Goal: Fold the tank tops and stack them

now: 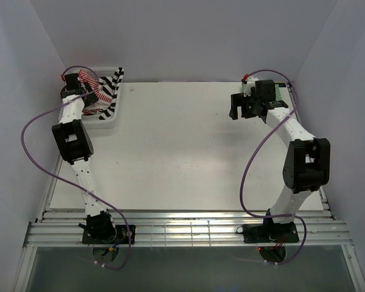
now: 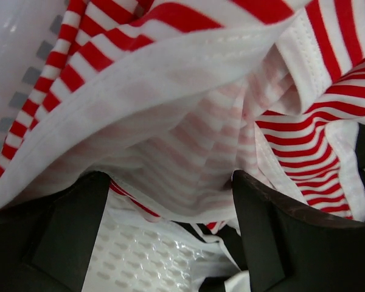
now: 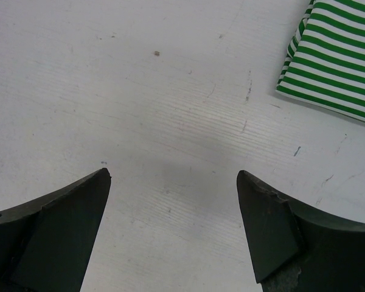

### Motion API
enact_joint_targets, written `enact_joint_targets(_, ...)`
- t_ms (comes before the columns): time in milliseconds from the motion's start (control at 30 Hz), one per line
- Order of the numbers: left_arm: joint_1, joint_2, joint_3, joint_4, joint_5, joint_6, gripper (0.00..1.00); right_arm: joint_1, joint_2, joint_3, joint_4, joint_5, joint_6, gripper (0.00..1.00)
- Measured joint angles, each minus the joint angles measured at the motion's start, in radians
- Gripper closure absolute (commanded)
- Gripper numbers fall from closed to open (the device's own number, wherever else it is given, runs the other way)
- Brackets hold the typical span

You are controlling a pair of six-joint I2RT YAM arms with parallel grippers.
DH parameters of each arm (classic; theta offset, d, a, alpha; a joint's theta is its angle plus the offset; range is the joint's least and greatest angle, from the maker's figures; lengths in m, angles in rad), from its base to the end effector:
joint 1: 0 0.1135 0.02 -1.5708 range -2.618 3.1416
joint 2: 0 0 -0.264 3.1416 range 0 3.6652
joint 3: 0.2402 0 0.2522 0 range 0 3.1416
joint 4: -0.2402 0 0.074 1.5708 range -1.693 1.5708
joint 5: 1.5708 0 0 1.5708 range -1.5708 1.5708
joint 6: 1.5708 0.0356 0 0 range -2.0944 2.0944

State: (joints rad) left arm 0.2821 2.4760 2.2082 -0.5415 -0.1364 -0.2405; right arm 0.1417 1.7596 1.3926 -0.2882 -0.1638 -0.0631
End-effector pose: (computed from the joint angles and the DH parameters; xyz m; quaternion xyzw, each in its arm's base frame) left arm 0.5319 0.1592 0.1905 -0.2637 0.8882 0.0710 0.3694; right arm 0.4014 0.0631 0.2744 -0.1273 0.8856 0.0906 0.4373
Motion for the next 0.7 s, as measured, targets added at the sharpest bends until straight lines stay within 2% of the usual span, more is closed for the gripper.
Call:
enact_joint_targets(67, -0.002, 0.026, 0.020, 0.009, -0.003, -0.005, 0.36, 0.000, 0.002, 0.000, -0.003, 0.000, 0.000, 0.10)
enact_joint_targets(100, -0.003, 0.039, 0.027, 0.013, -0.004, -0.008, 0.69, 0.000, 0.002, 0.000, -0.004, 0.000, 0.000, 0.10)
enact_joint_targets(167, -0.003, 0.053, 0.031, 0.023, -0.002, -0.016, 0.93, 0.000, 0.003, 0.000, -0.006, 0.000, 0.001, 0.10)
enact_joint_targets(200, -0.003, 0.055, 0.031, 0.025, 0.001, -0.022, 1.00, 0.000, 0.003, 0.000, -0.008, 0.000, 0.001, 0.10)
enact_joint_targets(433, -0.003, 0.010, 0.007, 0.026, 0.014, -0.049, 1.00, 0.000, 0.003, -0.003, -0.012, 0.000, 0.001, 0.10)
enact_joint_targets(700, -0.003, -0.183, -0.012, 0.021, 0.074, -0.069, 1.00, 0.000, -0.018, -0.033, -0.018, -0.005, 0.005, 0.10)
